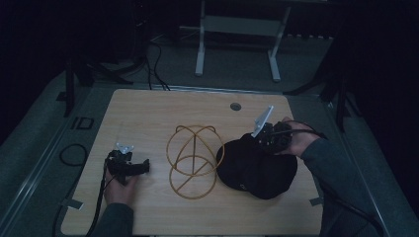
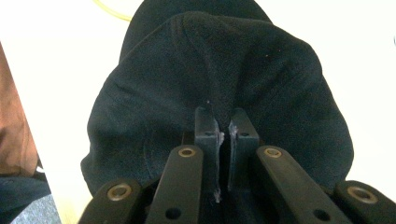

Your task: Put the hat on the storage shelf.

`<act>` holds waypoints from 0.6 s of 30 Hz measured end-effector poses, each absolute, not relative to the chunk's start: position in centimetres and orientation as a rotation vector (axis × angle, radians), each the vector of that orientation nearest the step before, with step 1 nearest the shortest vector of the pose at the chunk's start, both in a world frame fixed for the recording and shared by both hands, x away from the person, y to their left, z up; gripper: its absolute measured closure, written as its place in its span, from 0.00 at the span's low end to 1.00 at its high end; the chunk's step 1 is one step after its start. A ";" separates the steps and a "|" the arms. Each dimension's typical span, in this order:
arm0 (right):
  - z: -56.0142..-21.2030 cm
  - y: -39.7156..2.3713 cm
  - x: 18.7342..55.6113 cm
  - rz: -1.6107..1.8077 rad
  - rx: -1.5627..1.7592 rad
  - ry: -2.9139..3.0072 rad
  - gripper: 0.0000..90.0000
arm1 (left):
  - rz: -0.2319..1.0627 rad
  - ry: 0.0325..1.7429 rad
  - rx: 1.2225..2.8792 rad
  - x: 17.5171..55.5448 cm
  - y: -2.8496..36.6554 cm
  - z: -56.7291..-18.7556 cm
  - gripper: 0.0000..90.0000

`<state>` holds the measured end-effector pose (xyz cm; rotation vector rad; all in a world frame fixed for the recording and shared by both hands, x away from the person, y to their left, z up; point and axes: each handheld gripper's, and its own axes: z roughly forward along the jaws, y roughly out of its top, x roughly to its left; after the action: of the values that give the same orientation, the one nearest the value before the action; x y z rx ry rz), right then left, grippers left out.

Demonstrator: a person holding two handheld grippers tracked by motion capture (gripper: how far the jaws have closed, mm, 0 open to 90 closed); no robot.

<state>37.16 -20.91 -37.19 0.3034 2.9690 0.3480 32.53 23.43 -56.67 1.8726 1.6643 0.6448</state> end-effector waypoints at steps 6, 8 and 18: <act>-36.5 -21.1 37.1 0.317 0.288 2.973 0.95 | 0.644 1.664 1.873 32.5 23.4 -56.7 0.00; -36.2 -21.1 37.1 0.309 0.282 2.970 0.95 | 0.644 1.664 1.873 32.5 23.4 -56.7 0.00; -34.7 -21.4 37.2 0.294 0.274 2.957 0.95 | 0.644 1.665 1.872 32.5 23.4 -56.7 0.00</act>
<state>37.16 -21.41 -34.68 0.2744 2.9573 0.2942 32.53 23.42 -56.67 1.8717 1.6653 0.6437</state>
